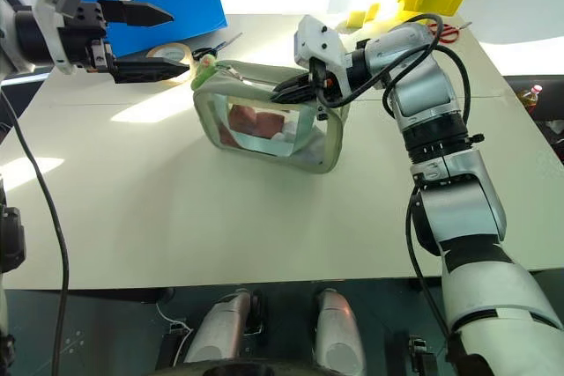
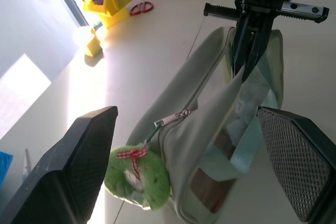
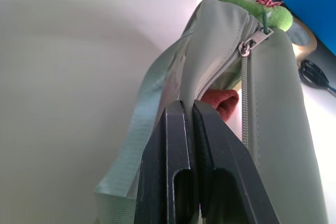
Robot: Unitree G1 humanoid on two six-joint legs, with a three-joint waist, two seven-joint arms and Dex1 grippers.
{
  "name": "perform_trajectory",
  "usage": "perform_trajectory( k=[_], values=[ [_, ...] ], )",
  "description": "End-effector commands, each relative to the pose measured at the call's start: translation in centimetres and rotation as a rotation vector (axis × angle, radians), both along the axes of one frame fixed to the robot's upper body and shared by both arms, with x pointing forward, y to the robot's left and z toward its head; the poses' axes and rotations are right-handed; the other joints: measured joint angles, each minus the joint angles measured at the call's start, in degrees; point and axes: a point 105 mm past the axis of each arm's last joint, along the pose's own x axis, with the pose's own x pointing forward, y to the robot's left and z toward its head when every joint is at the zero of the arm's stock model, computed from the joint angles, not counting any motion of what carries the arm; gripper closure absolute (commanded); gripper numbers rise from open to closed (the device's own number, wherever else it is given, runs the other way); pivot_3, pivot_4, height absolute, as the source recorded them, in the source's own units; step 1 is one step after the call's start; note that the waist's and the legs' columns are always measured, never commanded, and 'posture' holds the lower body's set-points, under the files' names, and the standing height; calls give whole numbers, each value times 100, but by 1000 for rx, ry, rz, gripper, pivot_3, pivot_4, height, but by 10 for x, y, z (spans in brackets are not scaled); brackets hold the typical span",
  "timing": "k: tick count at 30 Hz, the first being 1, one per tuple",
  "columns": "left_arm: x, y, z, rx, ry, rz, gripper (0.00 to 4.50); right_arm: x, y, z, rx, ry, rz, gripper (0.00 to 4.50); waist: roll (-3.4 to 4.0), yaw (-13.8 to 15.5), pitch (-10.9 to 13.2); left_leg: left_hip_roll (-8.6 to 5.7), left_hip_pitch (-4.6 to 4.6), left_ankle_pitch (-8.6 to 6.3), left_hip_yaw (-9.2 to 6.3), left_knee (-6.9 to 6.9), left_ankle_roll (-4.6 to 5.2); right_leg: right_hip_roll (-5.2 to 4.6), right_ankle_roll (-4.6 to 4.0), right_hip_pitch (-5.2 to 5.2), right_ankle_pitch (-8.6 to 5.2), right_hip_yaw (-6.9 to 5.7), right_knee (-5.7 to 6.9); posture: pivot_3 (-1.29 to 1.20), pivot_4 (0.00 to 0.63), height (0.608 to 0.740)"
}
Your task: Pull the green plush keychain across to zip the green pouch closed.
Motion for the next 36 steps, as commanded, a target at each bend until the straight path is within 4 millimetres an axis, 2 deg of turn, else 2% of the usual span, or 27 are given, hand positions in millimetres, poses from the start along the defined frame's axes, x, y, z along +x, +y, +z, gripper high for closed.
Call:
perform_trajectory(
  k=[1,4,7,11,14,17,21,24,28,31,34,36],
  values=[
    [-6,1,13,-1,-58,-12,0,-18,12,32,73,-157,103,4479,0,0,0,0,1,0,0,0,0,0,0,0,0,0,1,0,150,740],
    [-8,0,12,-1,-54,-18,0,-20,16,24,64,-189,120,4479,-1,12,0,0,1,0,0,1,0,0,0,1,0,0,2,0,150,740],
    [-9,-1,10,2,-48,-19,0,-23,13,5,1,-173,126,4479,-2,44,-1,-1,4,0,-3,5,0,0,0,7,0,0,2,0,150,740],
    [-13,0,7,7,-39,-22,0,-37,6,-16,-51,-41,135,4479,-2,38,-1,-4,4,0,-5,8,0,-3,0,10,0,0,4,0,150,740],
    [-12,-1,5,7,-34,-22,0,-46,4,-22,-54,38,125,4479,-2,34,-1,-3,6,0,-7,13,0,-3,0,10,0,0,12,0,150,740],
    [-11,-3,5,5,-31,-25,0,-47,3,-24,-31,110,72,4479,-2,32,-1,-3,34,0,-7,12,0,-3,-1,31,-1,0,15,0,150,740],
    [-11,-4,3,4,-24,-32,0,-50,1,-17,20,184,23,3108,-2,33,-1,-2,54,-3,-7,9,1,-5,-2,46,-2,0,12,0,150,740],
    [-9,-2,2,-2,-14,-20,0,-56,-9,0,59,208,-6,1573,-2,39,-1,-2,53,-3,-7,8,1,-6,-2,45,-2,0,13,0,150,740],
    [-7,7,0,-14,-2,19,0,-57,-34,18,85,207,-82,1573,-3,44,-1,-3,53,-10,-6,9,13,-8,-2,46,-2,0,10,0,150,740],
    [-10,21,-5,-12,25,62,0,-67,-56,21,52,219,-118,1573,-2,31,-1,-3,54,-20,-5,2,29,-9,-3,40,-2,2,9,0,150,740],
    [-16,32,-8,-23,67,91,0,-75,-66,10,17,257,-140,1573,-3,20,-1,0,53,-20,-4,-2,28,-8,-3,37,-3,2,7,0,150,740],
    [-29,37,-13,-23,128,87,0,-75,-68,-5,-8,263,-158,1573,-6,-2,-3,3,54,-24,-3,-2,34,-7,-3,37,-2,2,5,0,150,740]
  ],
)
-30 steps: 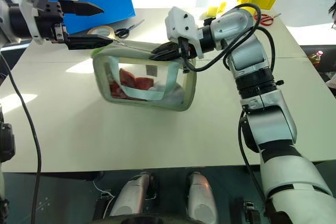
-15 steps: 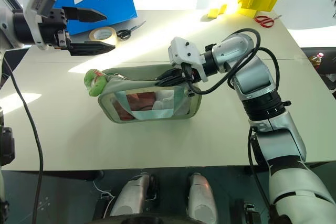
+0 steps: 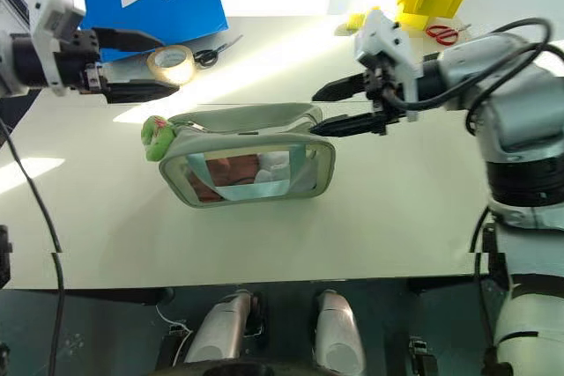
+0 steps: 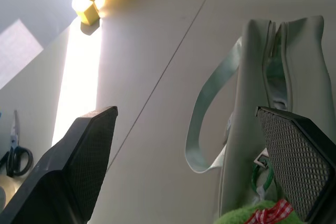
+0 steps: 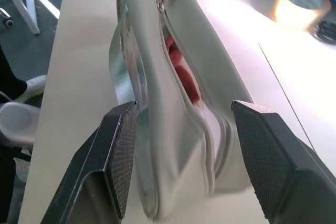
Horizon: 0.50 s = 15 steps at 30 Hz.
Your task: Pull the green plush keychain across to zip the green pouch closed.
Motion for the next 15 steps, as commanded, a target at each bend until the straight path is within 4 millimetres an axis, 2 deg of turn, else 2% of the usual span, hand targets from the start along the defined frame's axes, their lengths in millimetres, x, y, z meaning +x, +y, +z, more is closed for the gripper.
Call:
perform_trajectory(
  k=[1,5,7,10,14,15],
  values=[
    [-29,7,14,-13,15,-23,0,-8,2,-15,-26,-11,18,1573,-2,-10,-1,3,2,-1,0,0,1,0,0,0,0,0,-1,0,150,740],
    [-66,10,10,-21,161,-55,0,-9,3,-35,-17,30,12,1573,-1,0,2,2,-2,-3,0,-2,0,-3,-1,-6,-1,1,-1,0,150,740],
    [-75,21,-3,45,196,11,0,-4,6,-46,-8,41,-1,1573,0,3,1,2,0,-3,-1,-2,-1,-5,-5,-5,-3,1,-7,0,150,740],
    [-72,40,-19,93,190,128,0,1,11,-51,22,58,-10,2414,2,15,-1,3,19,-13,-2,-9,-19,-15,-25,-6,-14,1,-22,0,150,740],
    [-61,60,-35,35,177,239,0,4,14,-52,27,51,-1,4463,0,39,-1,1,11,-12,-7,-9,-23,-21,-28,-14,-15,-2,-29,0,150,740],
    [-61,60,-38,22,180,240,0,5,14,-52,28,50,0,4463,0,37,-1,0,10,-14,-6,-9,-21,-23,-29,-15,-15,-1,-30,0,150,740]
  ],
)
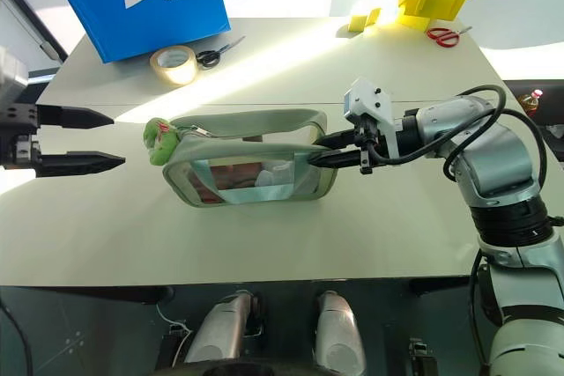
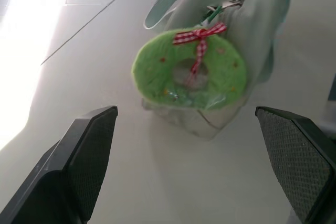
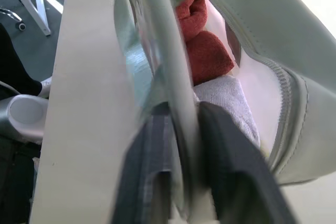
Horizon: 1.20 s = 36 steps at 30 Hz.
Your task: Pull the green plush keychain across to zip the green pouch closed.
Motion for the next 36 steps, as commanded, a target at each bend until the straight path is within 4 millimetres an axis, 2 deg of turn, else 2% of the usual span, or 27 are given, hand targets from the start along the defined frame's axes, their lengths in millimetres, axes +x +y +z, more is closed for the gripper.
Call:
perform_trajectory(
  k=[1,5,15,20,23,30,33,36],
  values=[
    [2,6,5,-24,-68,43,0,1,2,6,1,-25,16,4463,-2,-6,0,-1,-1,0,0,0,1,-1,0,0,0,0,0,0,150,740],
    [9,-6,-9,-73,-66,23,0,3,5,7,1,-41,11,4463,-2,-8,1,-1,-2,-1,0,0,0,-3,0,0,1,0,0,0,150,740],
    [41,-25,-15,-133,-118,-1,0,-1,5,6,-8,-37,10,4463,-3,-12,0,0,-3,0,4,-1,0,-1,0,20,3,1,1,0,150,740],
    [43,-34,-20,-121,-106,-51,0,-3,4,7,-13,-43,4,4463,-3,-15,0,0,-3,0,4,-1,1,-1,1,20,4,1,1,0,150,740],
    [47,-33,-20,-114,-116,-48,883,-3,4,9,-13,-47,-2,4500,-3,-14,0,0,-3,0,4,-2,1,0,0,19,4,1,1,0,150,740],
    [51,-29,-7,-86,-161,-53,4468,-1,3,9,-14,-56,-17,4500,-3,-14,0,0,-3,0,4,-2,1,-2,0,19,3,0,1,0,150,740],
    [53,-27,7,-73,-205,-49,4468,0,3,9,-13,-60,-19,4500,-4,-13,0,0,-4,0,4,-2,1,-1,0,19,3,1,1,0,150,740],
    [51,-35,27,-100,-245,-86,4468,1,3,9,-11,-66,-22,4500,-5,-6,0,0,-4,0,4,-2,1,0,0,19,3,0,0,0,150,740]
  ],
)
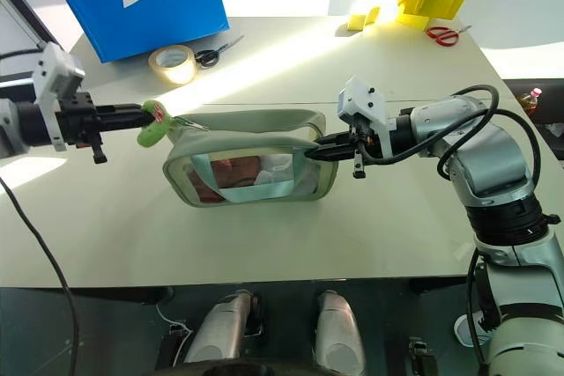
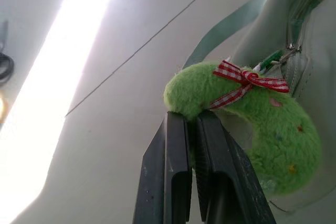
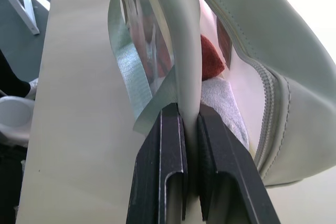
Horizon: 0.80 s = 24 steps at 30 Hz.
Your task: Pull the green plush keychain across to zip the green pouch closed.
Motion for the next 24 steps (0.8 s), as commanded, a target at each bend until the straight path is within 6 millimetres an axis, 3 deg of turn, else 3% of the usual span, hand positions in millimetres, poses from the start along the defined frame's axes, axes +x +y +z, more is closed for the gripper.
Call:
perform_trajectory(
  k=[1,5,8,12,13,14,16,21,24],
  values=[
    [-7,-10,33,-7,-86,-54,4468,-2,1,8,1,-41,8,4500,0,-2,0,0,-1,0,0,0,0,0,0,0,0,0,0,0,150,740],
    [-14,-47,40,-12,-100,-194,4468,-1,2,9,5,-46,8,4500,0,1,0,-1,0,1,0,0,3,5,3,3,1,0,1,0,150,740],
    [-13,-65,26,22,-85,-243,4468,-1,3,9,9,-49,6,4500,0,-1,0,-2,3,9,1,1,16,17,19,10,10,0,1,0,150,740],
    [-12,-75,4,53,-40,-272,4468,-1,2,9,11,-50,-2,4500,0,-21,0,-1,4,11,1,1,18,22,20,9,11,1,1,0,150,740],
    [-12,-74,6,45,-38,-273,3950,-1,2,8,10,-50,-5,4500,-2,-18,1,0,3,11,2,1,19,23,21,8,11,1,2,0,150,740],
    [-11,-73,8,38,-39,-272,3777,-1,1,8,10,-50,-6,4500,-3,-9,2,2,2,11,1,1,19,24,21,7,11,1,2,0,150,740],
    [-8,-69,16,40,-56,-255,2982,-1,1,8,8,-51,-8,4500,-3,-7,2,2,2,11,1,2,19,24,21,7,11,1,2,0,150,740],
    [-10,-56,41,27,-76,-221,413,0,2,6,10,-50,-8,4500,-3,-5,2,2,2,11,1,3,19,23,19,8,10,0,1,0,150,740],
    [-20,-45,56,22,-62,-216,413,1,2,6,9,-48,-3,4500,-3,-19,3,2,0,10,0,3,19,23,20,4,10,1,0,0,150,740]
  ],
)
